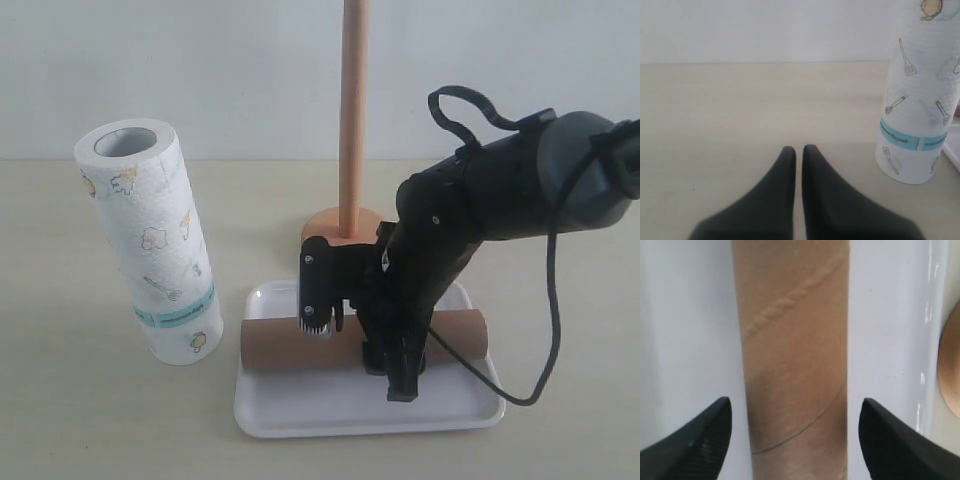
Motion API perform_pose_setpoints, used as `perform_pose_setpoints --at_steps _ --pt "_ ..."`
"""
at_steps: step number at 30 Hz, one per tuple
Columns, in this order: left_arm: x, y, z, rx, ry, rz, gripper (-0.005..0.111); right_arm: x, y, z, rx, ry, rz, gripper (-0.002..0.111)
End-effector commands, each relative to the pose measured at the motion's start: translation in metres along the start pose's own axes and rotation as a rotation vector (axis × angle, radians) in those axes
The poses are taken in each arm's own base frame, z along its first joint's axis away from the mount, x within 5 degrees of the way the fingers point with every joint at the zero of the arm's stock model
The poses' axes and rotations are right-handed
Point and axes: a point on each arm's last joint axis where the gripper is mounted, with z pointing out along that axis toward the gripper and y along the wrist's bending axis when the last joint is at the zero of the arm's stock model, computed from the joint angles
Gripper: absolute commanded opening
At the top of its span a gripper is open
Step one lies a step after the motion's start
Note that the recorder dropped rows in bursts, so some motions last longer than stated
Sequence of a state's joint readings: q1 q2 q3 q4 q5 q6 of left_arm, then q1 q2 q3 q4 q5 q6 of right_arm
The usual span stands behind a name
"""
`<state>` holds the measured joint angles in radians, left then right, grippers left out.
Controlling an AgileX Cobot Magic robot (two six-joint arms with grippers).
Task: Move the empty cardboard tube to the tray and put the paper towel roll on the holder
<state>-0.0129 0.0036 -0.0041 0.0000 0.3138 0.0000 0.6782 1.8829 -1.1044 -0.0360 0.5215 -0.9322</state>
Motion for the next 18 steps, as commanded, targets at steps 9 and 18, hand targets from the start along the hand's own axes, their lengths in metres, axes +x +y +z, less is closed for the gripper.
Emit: perform_pose_setpoints --at_steps 9,18 --pt "0.001 0.000 0.000 -0.003 -0.003 -0.001 0.004 -0.003 -0.006 -0.037 0.067 -0.032 0.017 0.068" --pt "0.001 0.000 0.000 -0.003 -0.003 -0.001 0.004 -0.001 -0.007 -0.104 0.167 -0.102 0.073 0.068"
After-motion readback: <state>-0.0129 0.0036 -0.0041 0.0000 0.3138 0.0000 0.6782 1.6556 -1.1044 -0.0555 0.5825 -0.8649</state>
